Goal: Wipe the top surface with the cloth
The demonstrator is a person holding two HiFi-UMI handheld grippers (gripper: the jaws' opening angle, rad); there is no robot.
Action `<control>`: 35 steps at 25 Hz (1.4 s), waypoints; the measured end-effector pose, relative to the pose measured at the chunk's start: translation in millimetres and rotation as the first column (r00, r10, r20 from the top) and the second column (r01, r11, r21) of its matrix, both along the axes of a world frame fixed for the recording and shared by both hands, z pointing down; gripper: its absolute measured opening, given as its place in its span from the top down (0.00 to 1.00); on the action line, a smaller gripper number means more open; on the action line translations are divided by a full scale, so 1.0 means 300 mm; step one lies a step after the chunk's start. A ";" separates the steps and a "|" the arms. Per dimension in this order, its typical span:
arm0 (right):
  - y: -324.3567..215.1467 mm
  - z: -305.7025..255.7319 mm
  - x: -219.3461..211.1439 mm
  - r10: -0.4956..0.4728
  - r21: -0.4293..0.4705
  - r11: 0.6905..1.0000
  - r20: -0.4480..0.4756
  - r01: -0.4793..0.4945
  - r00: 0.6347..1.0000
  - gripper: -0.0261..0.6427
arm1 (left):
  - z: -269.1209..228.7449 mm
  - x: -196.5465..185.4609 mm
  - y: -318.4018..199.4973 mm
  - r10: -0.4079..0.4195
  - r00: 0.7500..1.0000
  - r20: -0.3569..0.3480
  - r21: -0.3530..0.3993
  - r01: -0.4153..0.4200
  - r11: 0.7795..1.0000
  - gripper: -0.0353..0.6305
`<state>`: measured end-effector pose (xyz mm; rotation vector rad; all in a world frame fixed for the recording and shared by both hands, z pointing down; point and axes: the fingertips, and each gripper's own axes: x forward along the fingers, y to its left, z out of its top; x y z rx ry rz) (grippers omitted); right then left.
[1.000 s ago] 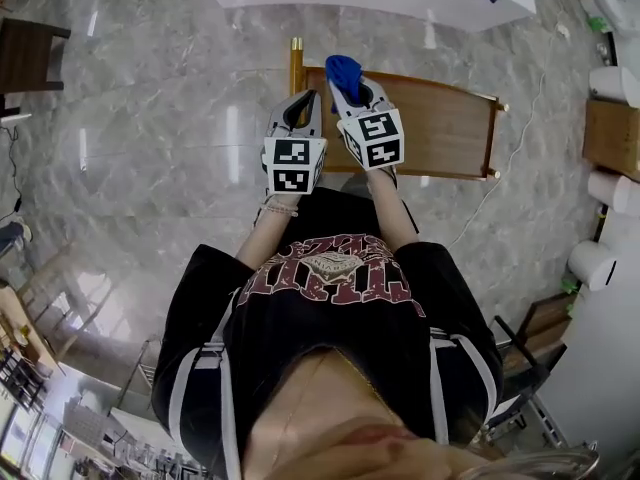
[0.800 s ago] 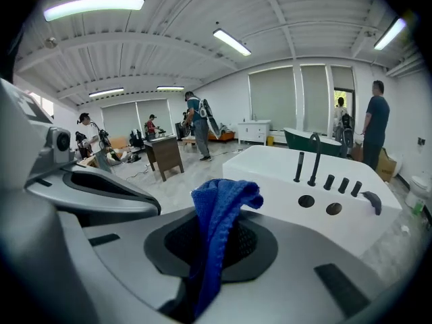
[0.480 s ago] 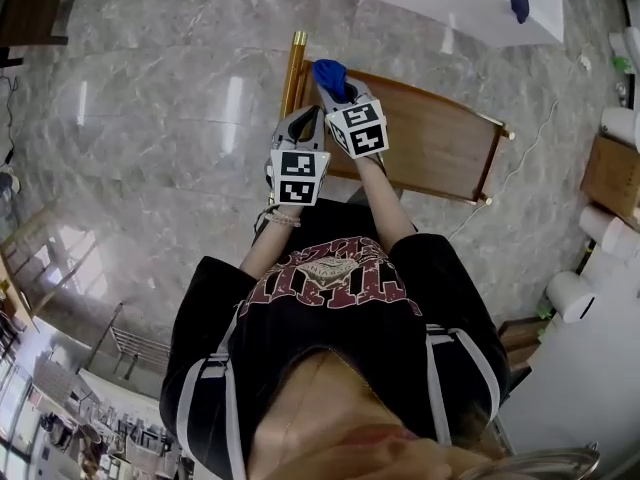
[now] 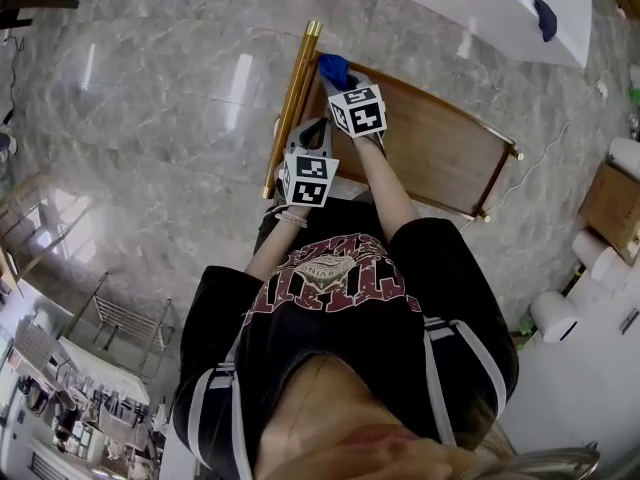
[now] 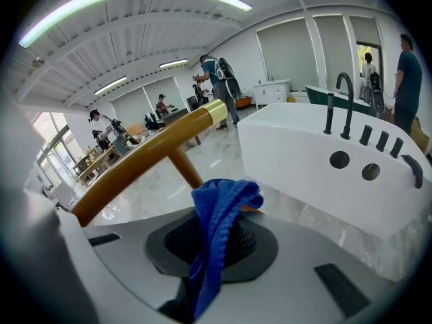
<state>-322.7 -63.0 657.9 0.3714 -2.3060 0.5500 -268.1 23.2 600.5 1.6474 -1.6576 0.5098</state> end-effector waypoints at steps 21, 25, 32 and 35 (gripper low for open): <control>-0.010 0.119 -0.045 -0.041 0.056 0.998 -0.042 0.043 0.998 0.88 | 0.293 0.090 0.050 0.091 0.994 -0.067 -0.203 -0.103 0.974 0.87; -0.021 0.117 -0.021 -0.036 0.046 0.998 -0.030 0.037 0.999 0.88 | 0.299 0.107 0.030 0.096 0.994 -0.059 -0.211 -0.106 0.972 0.87; -0.038 0.126 0.022 -0.021 0.037 0.999 -0.026 0.022 0.999 0.88 | 0.317 0.136 0.026 0.132 0.990 -0.050 -0.234 -0.140 0.962 0.87; -0.040 0.121 0.048 -0.006 0.026 1.000 -0.027 0.007 1.000 0.88 | 0.316 0.155 0.025 0.148 0.988 -0.050 -0.236 -0.156 0.959 0.87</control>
